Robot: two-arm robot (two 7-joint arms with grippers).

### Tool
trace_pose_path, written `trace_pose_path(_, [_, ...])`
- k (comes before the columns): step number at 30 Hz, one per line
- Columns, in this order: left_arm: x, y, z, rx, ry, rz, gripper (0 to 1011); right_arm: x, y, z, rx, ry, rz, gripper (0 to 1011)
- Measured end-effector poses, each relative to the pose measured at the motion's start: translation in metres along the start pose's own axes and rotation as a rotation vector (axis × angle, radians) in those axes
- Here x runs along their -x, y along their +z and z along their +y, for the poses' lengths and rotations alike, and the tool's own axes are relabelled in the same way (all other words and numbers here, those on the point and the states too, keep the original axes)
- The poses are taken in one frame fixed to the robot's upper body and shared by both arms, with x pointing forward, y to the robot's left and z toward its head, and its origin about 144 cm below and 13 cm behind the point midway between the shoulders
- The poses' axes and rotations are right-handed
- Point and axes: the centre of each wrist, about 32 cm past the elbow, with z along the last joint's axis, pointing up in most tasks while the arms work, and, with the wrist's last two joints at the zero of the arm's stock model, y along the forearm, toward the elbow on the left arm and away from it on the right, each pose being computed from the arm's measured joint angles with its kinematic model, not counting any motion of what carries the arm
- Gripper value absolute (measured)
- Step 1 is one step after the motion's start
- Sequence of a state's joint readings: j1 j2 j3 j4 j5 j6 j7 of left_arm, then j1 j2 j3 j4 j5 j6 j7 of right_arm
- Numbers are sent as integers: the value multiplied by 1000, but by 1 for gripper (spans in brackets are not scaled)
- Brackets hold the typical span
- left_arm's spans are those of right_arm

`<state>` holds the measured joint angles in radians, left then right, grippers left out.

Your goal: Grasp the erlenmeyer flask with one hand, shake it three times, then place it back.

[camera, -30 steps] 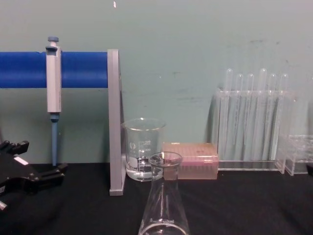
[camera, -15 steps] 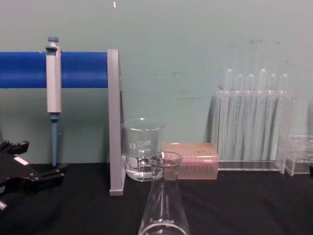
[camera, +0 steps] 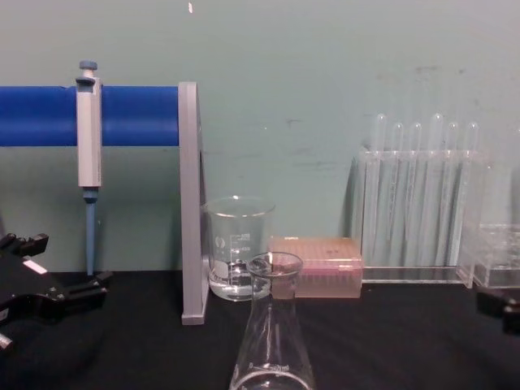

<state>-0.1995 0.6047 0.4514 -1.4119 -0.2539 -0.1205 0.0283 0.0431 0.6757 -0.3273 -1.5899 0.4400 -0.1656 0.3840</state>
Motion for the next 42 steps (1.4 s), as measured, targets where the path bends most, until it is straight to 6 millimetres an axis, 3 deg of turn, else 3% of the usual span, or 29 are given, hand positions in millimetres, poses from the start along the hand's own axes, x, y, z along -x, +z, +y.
trace_pose_path(23, [0,0,0,0,0,0,1001,10,-1,34,-56,254,3,1000])
trace_pose_path(42, [0,0,0,0,0,0,1001,6,-10,77,-67,390,27,1000])
